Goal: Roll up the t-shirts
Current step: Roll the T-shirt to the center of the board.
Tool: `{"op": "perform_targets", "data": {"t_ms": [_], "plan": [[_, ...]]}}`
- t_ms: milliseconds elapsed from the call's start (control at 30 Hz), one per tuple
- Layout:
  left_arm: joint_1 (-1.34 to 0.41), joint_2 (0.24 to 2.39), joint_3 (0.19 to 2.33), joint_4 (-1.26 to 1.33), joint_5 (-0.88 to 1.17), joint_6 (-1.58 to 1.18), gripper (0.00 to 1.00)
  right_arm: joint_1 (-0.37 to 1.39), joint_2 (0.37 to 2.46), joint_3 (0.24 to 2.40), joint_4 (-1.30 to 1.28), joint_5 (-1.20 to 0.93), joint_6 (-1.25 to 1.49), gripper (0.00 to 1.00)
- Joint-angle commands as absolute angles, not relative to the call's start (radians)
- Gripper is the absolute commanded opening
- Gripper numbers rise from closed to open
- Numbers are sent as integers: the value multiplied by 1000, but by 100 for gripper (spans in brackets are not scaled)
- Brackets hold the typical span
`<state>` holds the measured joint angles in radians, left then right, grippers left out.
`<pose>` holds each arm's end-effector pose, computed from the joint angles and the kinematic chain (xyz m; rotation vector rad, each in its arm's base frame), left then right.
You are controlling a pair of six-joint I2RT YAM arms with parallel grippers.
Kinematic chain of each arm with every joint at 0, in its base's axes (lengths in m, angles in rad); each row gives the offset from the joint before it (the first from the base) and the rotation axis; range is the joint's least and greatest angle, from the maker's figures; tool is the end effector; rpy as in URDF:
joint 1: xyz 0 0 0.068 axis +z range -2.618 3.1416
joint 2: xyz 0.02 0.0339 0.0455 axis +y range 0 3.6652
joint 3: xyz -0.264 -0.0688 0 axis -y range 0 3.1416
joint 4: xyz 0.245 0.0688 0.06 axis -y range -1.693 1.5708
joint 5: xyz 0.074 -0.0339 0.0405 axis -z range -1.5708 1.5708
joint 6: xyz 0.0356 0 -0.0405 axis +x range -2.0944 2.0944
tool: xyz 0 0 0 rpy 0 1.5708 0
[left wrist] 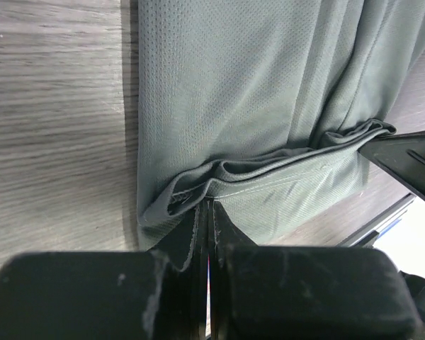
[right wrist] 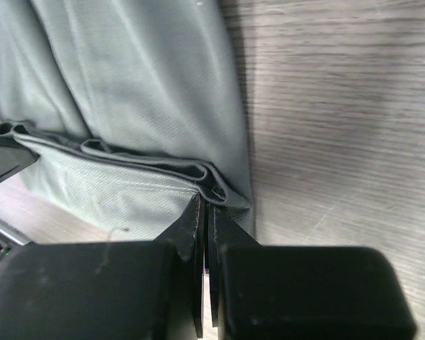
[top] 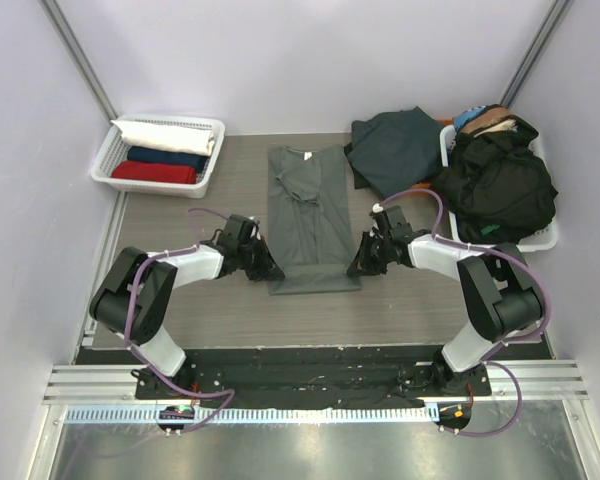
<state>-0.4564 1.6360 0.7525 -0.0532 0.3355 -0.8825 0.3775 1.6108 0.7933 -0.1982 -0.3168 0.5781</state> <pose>0.2666 -0.1440 0.1389 -0.4247 2.6733 -0.9092 0.2736 0.1204 0.1480 0.1480 2.6963 0.7360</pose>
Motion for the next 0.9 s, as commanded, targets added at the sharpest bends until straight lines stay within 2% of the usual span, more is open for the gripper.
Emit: {"op": "perform_targets", "data": {"t_ms": [0, 367, 400, 433, 467, 567, 667, 867], "plan": [[-459, 1657, 769, -6, 322, -871, 0, 380, 1628, 792, -158, -281, 580, 1], [-460, 1554, 680, -6, 313, -839, 0, 380, 1523, 687, -137, -291, 607, 2], [-460, 1537, 677, -6, 316, -822, 2, 380, 1504, 686, -140, -279, 609, 10], [-460, 1501, 675, -15, 302, -818, 11, 380, 1496, 687, -146, -275, 611, 18], [-460, 1476, 673, -24, 293, -810, 15, 380, 1487, 689, -147, -272, 612, 29], [-460, 1395, 675, -70, 265, -789, 25, 380, 1445, 689, -163, -268, 611, 41], [-462, 1310, 647, -112, 249, -773, 37, 380, 1378, 667, -189, -261, 601, 42], [-469, 1192, 539, -146, 230, -770, 42, 383, 1241, 598, -247, -252, 545, 40]]}}
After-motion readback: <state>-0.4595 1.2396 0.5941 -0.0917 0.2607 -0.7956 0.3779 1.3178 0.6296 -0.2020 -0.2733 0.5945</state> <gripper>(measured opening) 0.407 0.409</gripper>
